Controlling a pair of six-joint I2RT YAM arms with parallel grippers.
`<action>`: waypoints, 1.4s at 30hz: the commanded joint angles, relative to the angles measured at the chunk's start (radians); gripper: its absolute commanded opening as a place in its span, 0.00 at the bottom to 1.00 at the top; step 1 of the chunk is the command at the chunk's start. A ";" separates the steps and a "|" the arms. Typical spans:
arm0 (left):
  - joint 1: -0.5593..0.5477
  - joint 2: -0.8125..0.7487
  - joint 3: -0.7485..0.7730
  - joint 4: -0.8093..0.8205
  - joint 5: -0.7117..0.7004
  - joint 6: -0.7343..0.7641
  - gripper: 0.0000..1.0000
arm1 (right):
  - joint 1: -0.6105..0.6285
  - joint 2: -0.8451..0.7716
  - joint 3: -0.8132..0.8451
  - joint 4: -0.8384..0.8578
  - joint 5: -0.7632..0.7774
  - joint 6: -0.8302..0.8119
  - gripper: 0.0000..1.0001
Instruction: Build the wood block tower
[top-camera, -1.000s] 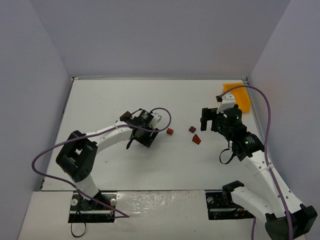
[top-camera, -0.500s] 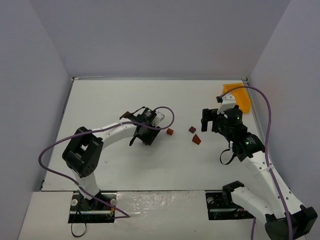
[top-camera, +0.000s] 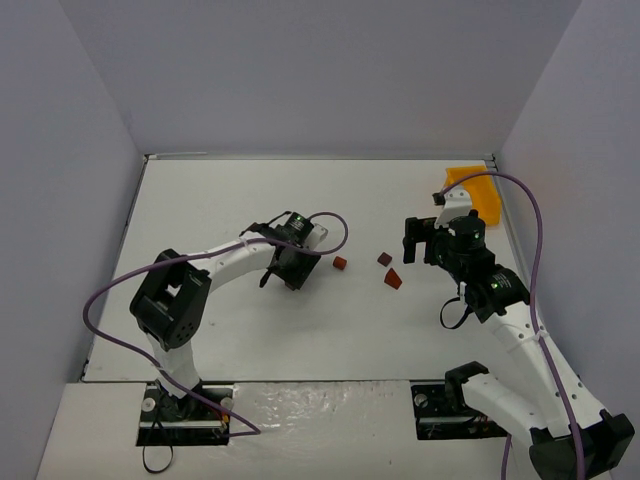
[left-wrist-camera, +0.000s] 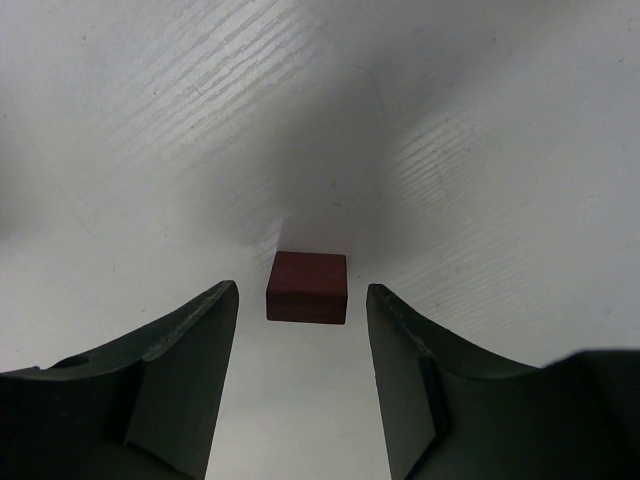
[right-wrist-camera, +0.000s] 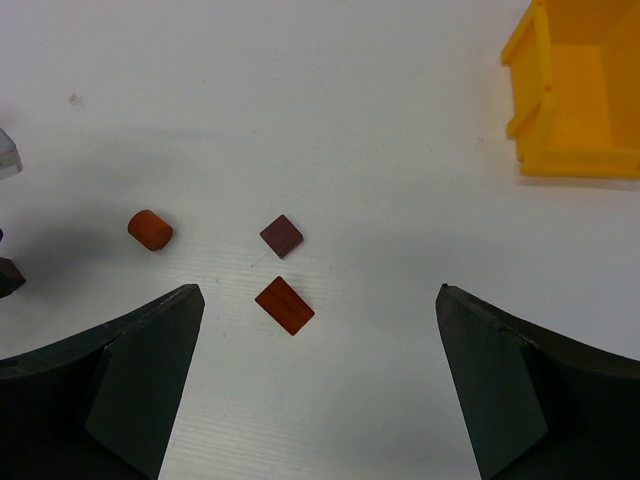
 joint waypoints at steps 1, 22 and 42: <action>0.009 -0.021 0.054 -0.016 0.001 -0.005 0.47 | -0.006 -0.009 0.002 0.036 -0.008 -0.014 1.00; 0.019 -0.077 0.103 -0.079 0.014 -0.003 0.13 | -0.009 -0.007 0.001 0.037 -0.012 -0.018 1.00; 0.286 -0.038 0.585 -0.400 0.011 0.260 0.10 | -0.010 -0.015 0.001 0.032 -0.031 -0.027 1.00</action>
